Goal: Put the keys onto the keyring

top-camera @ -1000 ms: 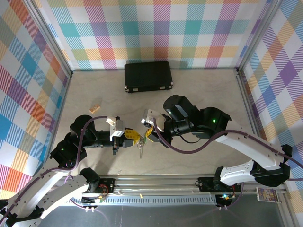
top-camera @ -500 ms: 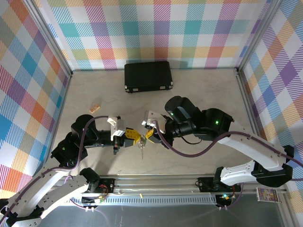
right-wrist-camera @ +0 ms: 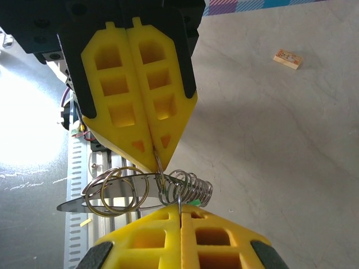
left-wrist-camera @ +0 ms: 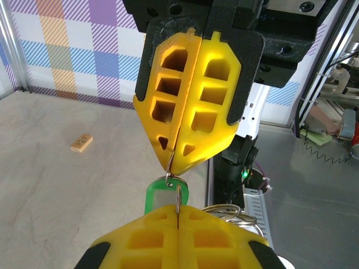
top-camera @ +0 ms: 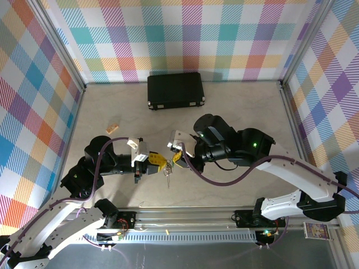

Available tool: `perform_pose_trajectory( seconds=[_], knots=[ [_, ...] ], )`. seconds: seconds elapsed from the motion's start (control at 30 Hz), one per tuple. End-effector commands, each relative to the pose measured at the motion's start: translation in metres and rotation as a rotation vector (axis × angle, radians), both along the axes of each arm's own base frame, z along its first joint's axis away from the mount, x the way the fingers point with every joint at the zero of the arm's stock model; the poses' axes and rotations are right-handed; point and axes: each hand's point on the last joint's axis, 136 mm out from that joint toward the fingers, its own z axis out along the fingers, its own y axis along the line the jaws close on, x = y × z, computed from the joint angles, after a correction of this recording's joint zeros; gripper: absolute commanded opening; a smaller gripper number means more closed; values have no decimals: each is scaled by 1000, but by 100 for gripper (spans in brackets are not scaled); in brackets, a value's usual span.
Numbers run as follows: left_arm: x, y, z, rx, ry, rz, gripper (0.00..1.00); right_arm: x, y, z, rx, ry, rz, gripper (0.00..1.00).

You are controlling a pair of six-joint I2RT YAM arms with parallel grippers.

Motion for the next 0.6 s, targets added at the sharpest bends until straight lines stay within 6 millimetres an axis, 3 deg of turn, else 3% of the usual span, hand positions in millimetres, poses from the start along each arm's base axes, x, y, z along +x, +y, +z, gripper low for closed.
perform_pose_trajectory(
  seconds=[0.0,0.57],
  knots=[
    [1,2,2,-9,-23,6,0,-4,2,2,11,-19,28,0],
    [2,2,1,-7,-21,10,0,-8,-2,2,7,-1,35,0]
  ],
)
